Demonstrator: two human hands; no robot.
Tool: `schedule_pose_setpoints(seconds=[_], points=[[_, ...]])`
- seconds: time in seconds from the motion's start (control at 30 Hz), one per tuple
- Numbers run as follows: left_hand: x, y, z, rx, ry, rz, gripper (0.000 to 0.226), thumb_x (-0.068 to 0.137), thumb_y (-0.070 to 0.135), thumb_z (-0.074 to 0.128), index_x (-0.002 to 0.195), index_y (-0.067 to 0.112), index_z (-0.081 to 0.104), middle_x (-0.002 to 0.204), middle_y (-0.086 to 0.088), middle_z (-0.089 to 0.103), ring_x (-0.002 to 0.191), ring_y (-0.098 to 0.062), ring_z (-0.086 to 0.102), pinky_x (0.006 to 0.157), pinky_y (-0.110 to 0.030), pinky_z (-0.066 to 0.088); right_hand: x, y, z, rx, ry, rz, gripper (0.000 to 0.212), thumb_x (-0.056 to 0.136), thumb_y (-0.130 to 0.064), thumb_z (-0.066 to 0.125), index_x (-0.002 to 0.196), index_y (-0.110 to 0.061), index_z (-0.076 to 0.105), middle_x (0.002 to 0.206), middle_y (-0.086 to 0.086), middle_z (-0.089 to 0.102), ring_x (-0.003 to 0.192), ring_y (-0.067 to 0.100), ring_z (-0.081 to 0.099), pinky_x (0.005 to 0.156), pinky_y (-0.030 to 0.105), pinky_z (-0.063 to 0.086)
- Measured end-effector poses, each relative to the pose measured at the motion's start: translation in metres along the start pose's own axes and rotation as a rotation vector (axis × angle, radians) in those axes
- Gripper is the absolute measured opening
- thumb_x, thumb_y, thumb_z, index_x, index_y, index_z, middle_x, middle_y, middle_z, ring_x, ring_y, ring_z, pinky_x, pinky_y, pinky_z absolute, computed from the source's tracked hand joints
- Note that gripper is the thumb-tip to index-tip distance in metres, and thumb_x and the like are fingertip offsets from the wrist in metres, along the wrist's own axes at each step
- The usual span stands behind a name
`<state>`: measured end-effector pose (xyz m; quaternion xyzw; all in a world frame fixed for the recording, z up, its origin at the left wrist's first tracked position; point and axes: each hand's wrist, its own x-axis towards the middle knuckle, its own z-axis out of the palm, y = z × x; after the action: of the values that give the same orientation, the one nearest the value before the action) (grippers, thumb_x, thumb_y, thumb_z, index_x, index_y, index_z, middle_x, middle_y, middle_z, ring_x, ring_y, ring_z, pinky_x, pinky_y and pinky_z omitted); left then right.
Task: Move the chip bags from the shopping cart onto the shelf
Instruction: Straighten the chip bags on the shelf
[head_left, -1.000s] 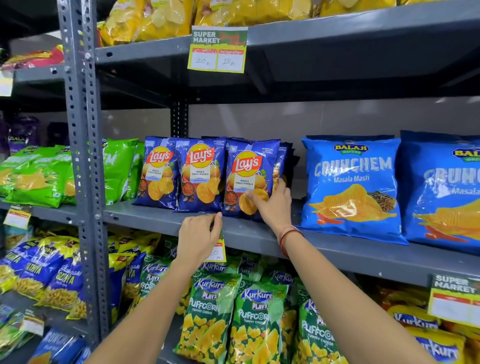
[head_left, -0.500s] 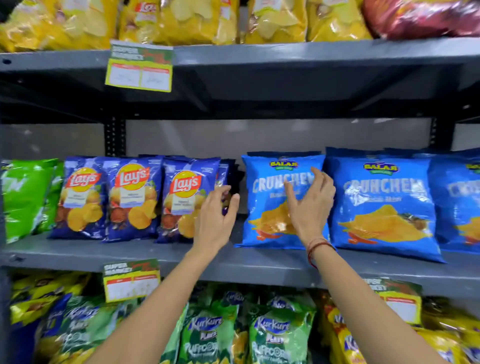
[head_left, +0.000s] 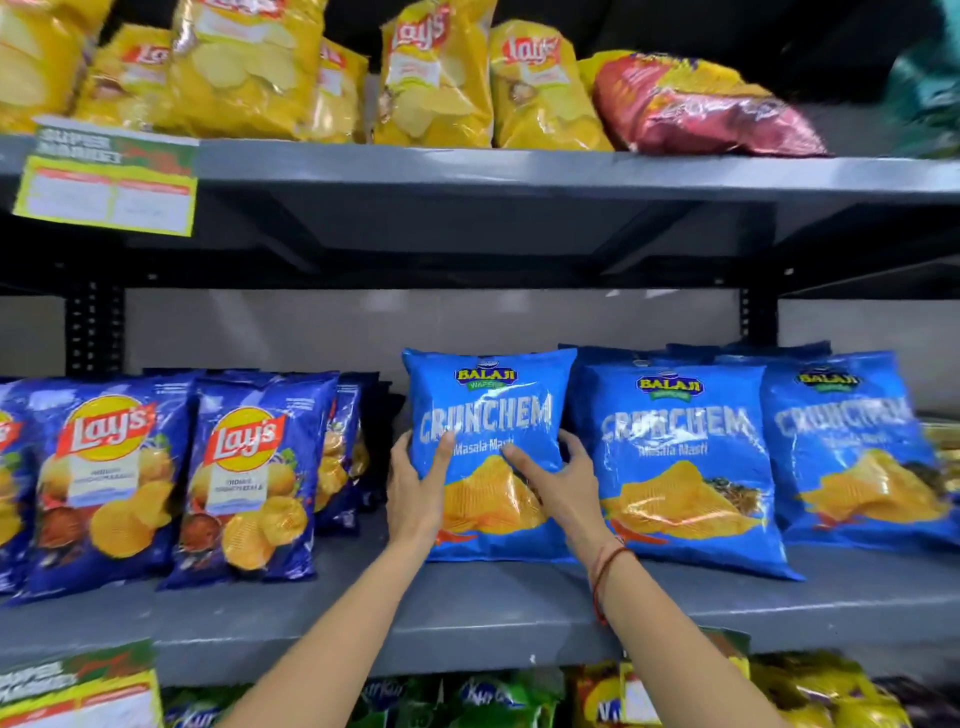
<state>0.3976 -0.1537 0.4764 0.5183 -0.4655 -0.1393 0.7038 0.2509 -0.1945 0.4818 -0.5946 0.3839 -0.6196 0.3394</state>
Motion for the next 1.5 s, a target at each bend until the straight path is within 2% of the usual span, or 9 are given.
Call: schedule_pose_setpoints(seconds=[0.23, 0.37, 0.47, 0.6, 0.77, 0.9, 1.03, 1.27, 1.5], points=[[0.004, -0.003, 0.006, -0.003, 0.011, 0.064, 0.088, 0.068, 0.075, 0.054, 0.135, 0.021, 0.034, 0.132, -0.005, 0.054, 0.115, -0.021, 0.053, 0.094, -0.036, 0.042, 0.009, -0.001, -0.002, 0.064, -0.064, -0.034, 0.084, 0.064, -0.035, 0.083, 0.134, -0.013, 0.042, 0.125, -0.001, 0.061, 0.108, 0.013, 0.061, 0.101, 0.035, 0.048], [0.005, -0.014, 0.006, 0.063, 0.029, 0.052, 0.080, 0.075, 0.069, 0.049, 0.135, 0.018, 0.035, 0.130, -0.008, 0.056, 0.113, -0.025, 0.054, 0.090, -0.035, 0.042, 0.003, -0.001, -0.006, 0.018, -0.074, -0.036, 0.065, 0.072, -0.031, 0.079, 0.126, -0.017, 0.045, 0.102, -0.017, 0.057, 0.085, -0.005, 0.054, 0.086, 0.018, 0.040], [0.003, -0.014, 0.006, 0.151, 0.075, 0.079, 0.076, 0.082, 0.059, 0.052, 0.140, 0.015, 0.030, 0.139, -0.013, 0.046, 0.124, -0.030, 0.044, 0.099, -0.041, 0.036, -0.002, -0.004, -0.006, -0.007, -0.032, -0.071, 0.070, 0.071, -0.033, 0.079, 0.129, -0.015, 0.043, 0.109, -0.011, 0.058, 0.098, 0.003, 0.056, 0.077, 0.007, 0.038], [-0.010, 0.000, 0.004, 0.439, 0.217, 0.321, 0.082, 0.081, 0.063, 0.049, 0.141, 0.011, 0.027, 0.142, -0.018, 0.037, 0.131, -0.033, 0.032, 0.102, -0.052, 0.031, -0.013, -0.007, -0.009, -0.071, 0.139, -0.195, 0.085, 0.072, -0.049, 0.073, 0.140, -0.015, 0.034, 0.131, 0.003, 0.053, 0.121, 0.016, 0.050, 0.102, 0.034, 0.044], [-0.027, 0.015, 0.024, 0.540, 0.180, 0.713, 0.068, 0.082, 0.052, 0.042, 0.136, 0.011, 0.033, 0.140, -0.017, 0.036, 0.129, -0.031, 0.033, 0.102, -0.048, 0.032, -0.023, -0.014, -0.049, -0.225, 0.334, -0.532, 0.054, 0.086, -0.044, 0.059, 0.131, -0.016, 0.045, 0.123, 0.000, 0.053, 0.115, 0.014, 0.048, 0.098, 0.022, 0.037], [-0.050, 0.025, 0.072, 0.530, -0.012, 0.899, 0.059, 0.088, 0.053, 0.038, 0.133, 0.015, 0.038, 0.140, -0.006, 0.034, 0.129, -0.022, 0.033, 0.104, -0.032, 0.024, -0.015, -0.012, -0.098, -0.410, 0.586, -0.653, 0.048, 0.087, -0.043, 0.052, 0.124, -0.012, 0.050, 0.121, 0.009, 0.055, 0.113, 0.022, 0.046, 0.098, 0.034, 0.037], [-0.070, 0.039, 0.133, 0.405, -0.145, 0.776, 0.067, 0.085, 0.053, 0.042, 0.139, 0.014, 0.034, 0.145, -0.008, 0.036, 0.133, -0.018, 0.034, 0.107, -0.029, 0.028, -0.002, -0.008, -0.150, -0.511, 0.733, -0.499, 0.063, 0.082, -0.048, 0.060, 0.132, -0.012, 0.045, 0.134, 0.015, 0.047, 0.124, 0.029, 0.041, 0.101, 0.044, 0.037], [-0.063, 0.044, 0.175, 0.058, -0.258, 0.049, 0.087, 0.082, 0.056, 0.053, 0.147, 0.016, 0.011, 0.155, -0.010, 0.023, 0.140, -0.026, 0.026, 0.111, -0.039, 0.022, 0.014, 0.001, -0.198, -0.165, 0.289, -0.027, 0.119, 0.052, -0.057, 0.082, 0.146, -0.020, 0.020, 0.147, 0.007, 0.038, 0.134, 0.027, 0.038, 0.107, 0.040, 0.037], [-0.061, 0.031, 0.169, -0.089, -0.332, -0.173, 0.108, 0.053, 0.070, 0.071, 0.138, 0.014, 0.035, 0.133, 0.000, 0.049, 0.120, -0.026, 0.052, 0.104, -0.039, 0.041, 0.037, 0.017, -0.211, 0.141, 0.001, 0.080, 0.058, 0.065, -0.026, 0.084, 0.114, -0.019, 0.054, 0.114, 0.001, 0.067, 0.098, 0.016, 0.066, 0.085, 0.030, 0.054]])
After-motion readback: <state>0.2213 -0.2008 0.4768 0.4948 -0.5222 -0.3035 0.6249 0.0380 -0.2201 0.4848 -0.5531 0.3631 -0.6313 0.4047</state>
